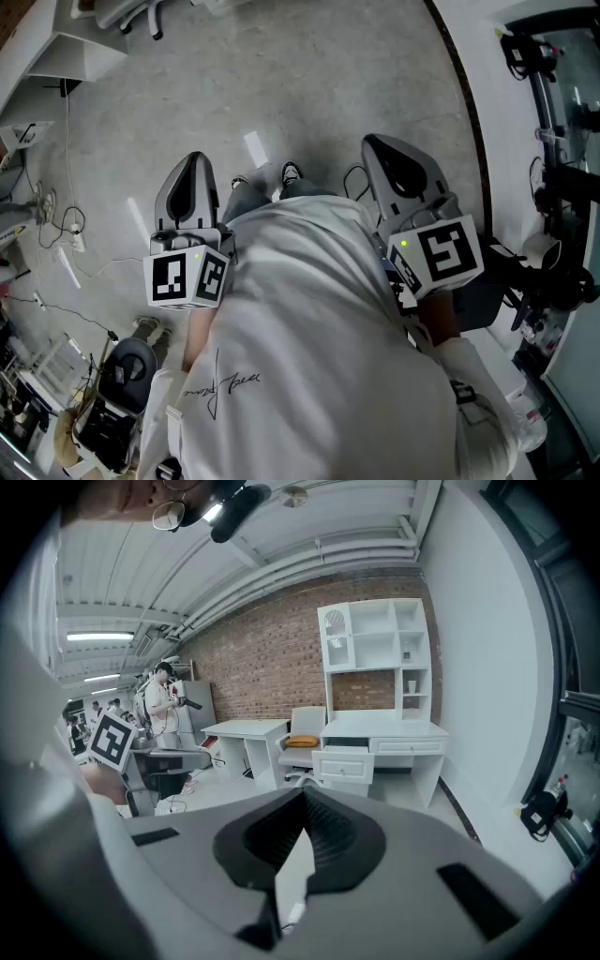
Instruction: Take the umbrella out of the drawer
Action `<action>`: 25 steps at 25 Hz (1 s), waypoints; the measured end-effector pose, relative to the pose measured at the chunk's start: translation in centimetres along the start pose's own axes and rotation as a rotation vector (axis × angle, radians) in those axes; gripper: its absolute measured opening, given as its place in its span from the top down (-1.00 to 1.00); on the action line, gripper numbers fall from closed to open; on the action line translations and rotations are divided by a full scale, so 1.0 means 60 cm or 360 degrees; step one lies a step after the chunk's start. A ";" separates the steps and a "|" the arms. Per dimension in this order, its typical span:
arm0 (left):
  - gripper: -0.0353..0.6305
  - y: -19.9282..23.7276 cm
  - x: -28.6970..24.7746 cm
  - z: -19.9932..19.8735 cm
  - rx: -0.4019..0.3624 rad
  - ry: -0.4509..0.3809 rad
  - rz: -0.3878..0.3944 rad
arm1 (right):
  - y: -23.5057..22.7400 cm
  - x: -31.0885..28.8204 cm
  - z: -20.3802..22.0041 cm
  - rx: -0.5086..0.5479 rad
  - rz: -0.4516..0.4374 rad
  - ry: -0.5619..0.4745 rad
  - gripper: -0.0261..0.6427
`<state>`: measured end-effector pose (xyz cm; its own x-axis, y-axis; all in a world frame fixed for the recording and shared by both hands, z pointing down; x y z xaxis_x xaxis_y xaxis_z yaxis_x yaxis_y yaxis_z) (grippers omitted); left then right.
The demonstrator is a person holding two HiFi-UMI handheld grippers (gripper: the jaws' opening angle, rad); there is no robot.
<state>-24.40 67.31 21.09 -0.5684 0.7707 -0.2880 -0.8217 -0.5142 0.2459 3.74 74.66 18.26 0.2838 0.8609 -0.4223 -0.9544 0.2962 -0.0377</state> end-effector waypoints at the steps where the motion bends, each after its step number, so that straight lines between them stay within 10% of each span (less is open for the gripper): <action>1: 0.84 -0.003 0.002 0.000 -0.0004 -0.0003 -0.0001 | -0.004 0.004 0.001 -0.0002 0.0008 -0.0003 0.85; 25: 0.84 0.002 -0.078 -0.042 -0.0041 0.0028 -0.0033 | -0.066 -0.075 -0.008 -0.0097 -0.0059 0.0081 0.85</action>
<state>-21.96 62.69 20.13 -0.5516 0.7746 -0.3094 -0.8340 -0.5079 0.2156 6.22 69.43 19.85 0.3157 0.8270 -0.4653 -0.9476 0.3006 -0.1087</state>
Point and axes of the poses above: the fingertips, and each gripper's own axes: x backward along the fingers, y to its left, z out of its underside, the point moved 9 cm from there along x, backward along the fingers, and after that the axes turned 4 degrees about x, right-handed, at the moved point
